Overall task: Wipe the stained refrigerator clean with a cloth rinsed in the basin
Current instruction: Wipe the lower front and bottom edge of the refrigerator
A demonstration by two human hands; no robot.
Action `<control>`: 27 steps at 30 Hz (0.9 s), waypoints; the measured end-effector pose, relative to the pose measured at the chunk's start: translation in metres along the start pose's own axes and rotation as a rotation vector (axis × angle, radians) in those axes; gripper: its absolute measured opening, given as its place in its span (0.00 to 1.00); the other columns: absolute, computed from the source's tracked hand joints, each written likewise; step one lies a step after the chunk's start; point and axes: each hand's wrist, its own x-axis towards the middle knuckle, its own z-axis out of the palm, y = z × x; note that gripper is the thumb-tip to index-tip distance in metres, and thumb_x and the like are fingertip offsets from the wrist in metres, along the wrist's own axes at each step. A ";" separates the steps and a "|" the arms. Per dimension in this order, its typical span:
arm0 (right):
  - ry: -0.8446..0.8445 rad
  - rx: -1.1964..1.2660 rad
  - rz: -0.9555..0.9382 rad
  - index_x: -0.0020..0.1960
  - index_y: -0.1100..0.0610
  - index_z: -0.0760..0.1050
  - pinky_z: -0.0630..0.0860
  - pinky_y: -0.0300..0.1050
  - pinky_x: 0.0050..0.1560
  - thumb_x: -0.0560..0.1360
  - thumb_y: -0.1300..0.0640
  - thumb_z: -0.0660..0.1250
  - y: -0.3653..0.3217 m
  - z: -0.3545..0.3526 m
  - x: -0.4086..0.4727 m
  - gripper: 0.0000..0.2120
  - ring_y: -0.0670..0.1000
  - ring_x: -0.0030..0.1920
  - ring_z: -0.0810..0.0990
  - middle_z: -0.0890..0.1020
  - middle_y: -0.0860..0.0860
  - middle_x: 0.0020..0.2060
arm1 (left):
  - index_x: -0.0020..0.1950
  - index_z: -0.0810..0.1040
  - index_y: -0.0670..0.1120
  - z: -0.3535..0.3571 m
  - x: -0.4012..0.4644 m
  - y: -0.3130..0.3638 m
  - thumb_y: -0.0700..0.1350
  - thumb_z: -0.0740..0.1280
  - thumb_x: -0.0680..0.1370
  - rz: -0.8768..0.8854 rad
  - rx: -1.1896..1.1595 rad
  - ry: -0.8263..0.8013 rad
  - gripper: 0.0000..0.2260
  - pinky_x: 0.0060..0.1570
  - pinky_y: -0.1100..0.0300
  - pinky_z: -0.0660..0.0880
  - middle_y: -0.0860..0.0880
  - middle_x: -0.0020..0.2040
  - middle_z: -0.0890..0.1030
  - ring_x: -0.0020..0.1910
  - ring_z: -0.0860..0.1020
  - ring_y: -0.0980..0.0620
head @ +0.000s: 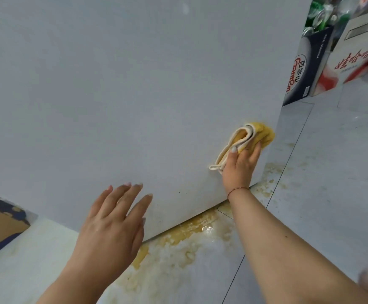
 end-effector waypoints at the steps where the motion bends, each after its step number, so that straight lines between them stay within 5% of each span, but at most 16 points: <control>1: 0.027 0.079 0.071 0.78 0.60 0.52 0.60 0.42 0.70 0.82 0.50 0.52 -0.002 -0.001 0.004 0.27 0.52 0.76 0.55 0.45 0.52 0.78 | 0.62 0.80 0.45 0.000 -0.001 -0.001 0.47 0.58 0.76 -0.003 -0.009 -0.006 0.19 0.66 0.46 0.65 0.43 0.64 0.78 0.64 0.73 0.42; 4: 0.123 0.347 0.437 0.79 0.57 0.45 0.68 0.48 0.66 0.83 0.47 0.50 0.006 0.012 0.013 0.29 0.52 0.70 0.65 0.49 0.52 0.78 | 0.59 0.81 0.44 -0.002 -0.007 -0.003 0.46 0.58 0.75 -0.002 -0.031 -0.025 0.18 0.54 0.48 0.74 0.44 0.60 0.79 0.56 0.78 0.42; 7: 0.091 0.468 0.830 0.77 0.57 0.53 0.67 0.53 0.68 0.82 0.44 0.50 0.022 0.043 -0.007 0.28 0.56 0.70 0.67 0.58 0.54 0.76 | 0.56 0.81 0.45 -0.002 -0.017 -0.006 0.46 0.58 0.74 0.013 -0.048 -0.084 0.16 0.42 0.52 0.79 0.45 0.55 0.81 0.46 0.81 0.44; 11: -0.076 0.588 1.078 0.74 0.51 0.64 0.63 0.57 0.69 0.71 0.32 0.52 0.040 0.105 -0.079 0.37 0.56 0.70 0.69 0.66 0.52 0.73 | 0.53 0.81 0.47 0.001 -0.029 -0.013 0.46 0.56 0.74 0.034 -0.081 -0.195 0.15 0.32 0.57 0.76 0.50 0.48 0.80 0.35 0.79 0.49; 14: -0.210 0.619 1.114 0.72 0.48 0.65 0.69 0.58 0.63 0.65 0.24 0.51 0.019 0.129 -0.120 0.43 0.57 0.65 0.73 0.71 0.51 0.69 | 0.51 0.80 0.49 0.002 -0.031 -0.014 0.47 0.55 0.74 0.042 -0.087 -0.248 0.15 0.27 0.58 0.74 0.52 0.44 0.79 0.32 0.77 0.51; 17: -0.223 0.594 1.104 0.72 0.52 0.64 0.73 0.55 0.59 0.78 0.37 0.53 -0.030 0.112 -0.132 0.28 0.58 0.59 0.76 0.74 0.55 0.64 | 0.50 0.80 0.49 0.003 -0.028 -0.010 0.47 0.56 0.74 0.045 -0.093 -0.258 0.14 0.27 0.57 0.74 0.52 0.43 0.79 0.32 0.77 0.50; 23: -0.050 0.483 0.667 0.78 0.45 0.45 0.61 0.53 0.72 0.83 0.46 0.49 -0.059 0.071 -0.095 0.26 0.56 0.74 0.59 0.49 0.51 0.77 | 0.55 0.79 0.48 0.010 -0.017 -0.004 0.42 0.66 0.73 0.019 -0.079 -0.227 0.12 0.32 0.57 0.76 0.50 0.49 0.80 0.36 0.79 0.48; 27: 0.027 0.447 0.560 0.79 0.49 0.46 0.58 0.55 0.74 0.82 0.45 0.49 -0.030 0.051 -0.045 0.27 0.54 0.76 0.52 0.43 0.49 0.78 | 0.63 0.78 0.48 0.015 -0.006 0.007 0.48 0.57 0.74 0.045 -0.034 -0.194 0.20 0.50 0.53 0.76 0.47 0.59 0.79 0.54 0.79 0.46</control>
